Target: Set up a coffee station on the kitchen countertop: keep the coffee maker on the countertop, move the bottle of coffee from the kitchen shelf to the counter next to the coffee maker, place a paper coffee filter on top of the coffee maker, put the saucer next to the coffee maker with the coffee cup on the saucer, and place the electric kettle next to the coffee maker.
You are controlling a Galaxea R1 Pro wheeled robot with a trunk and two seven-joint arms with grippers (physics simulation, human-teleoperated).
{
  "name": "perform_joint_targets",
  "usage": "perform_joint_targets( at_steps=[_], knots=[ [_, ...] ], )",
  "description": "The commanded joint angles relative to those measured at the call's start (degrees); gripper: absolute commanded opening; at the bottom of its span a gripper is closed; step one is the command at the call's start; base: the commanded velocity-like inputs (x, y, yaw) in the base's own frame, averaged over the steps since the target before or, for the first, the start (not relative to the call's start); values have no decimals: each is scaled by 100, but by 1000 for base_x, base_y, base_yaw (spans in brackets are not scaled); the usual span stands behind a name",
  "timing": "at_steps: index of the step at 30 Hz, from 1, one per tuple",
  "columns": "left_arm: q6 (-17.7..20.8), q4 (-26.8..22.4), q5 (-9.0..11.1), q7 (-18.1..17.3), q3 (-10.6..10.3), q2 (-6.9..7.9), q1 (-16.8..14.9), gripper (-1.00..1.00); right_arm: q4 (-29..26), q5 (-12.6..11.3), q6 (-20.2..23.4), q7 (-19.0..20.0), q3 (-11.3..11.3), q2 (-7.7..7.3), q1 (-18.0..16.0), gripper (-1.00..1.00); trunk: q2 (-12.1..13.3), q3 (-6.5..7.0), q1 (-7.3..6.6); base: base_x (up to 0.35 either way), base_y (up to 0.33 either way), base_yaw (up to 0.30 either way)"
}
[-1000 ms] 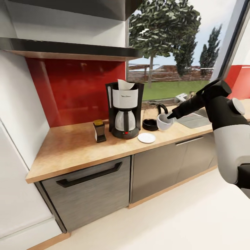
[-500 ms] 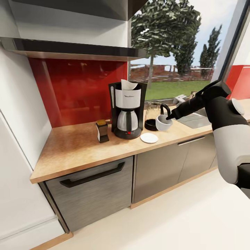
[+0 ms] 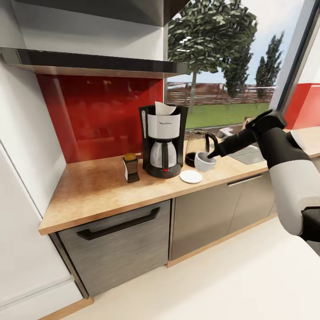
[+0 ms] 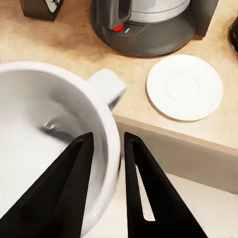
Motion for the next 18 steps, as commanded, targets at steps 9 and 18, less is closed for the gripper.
perform_joint_targets(
  at_steps=[9, 18],
  knots=[
    [5, -6, 30, -28, 17, -2, 2, 100, 201, 56, 65, 61, 15, 152, -5, -100, -3, -5, 0, 62, 0, 0],
    [5, -6, 29, -28, 22, -2, 2, 100, 302, 60, 65, 54, 14, 201, -5, -100, -3, -5, 0, 65, 24, 0]
  ],
)
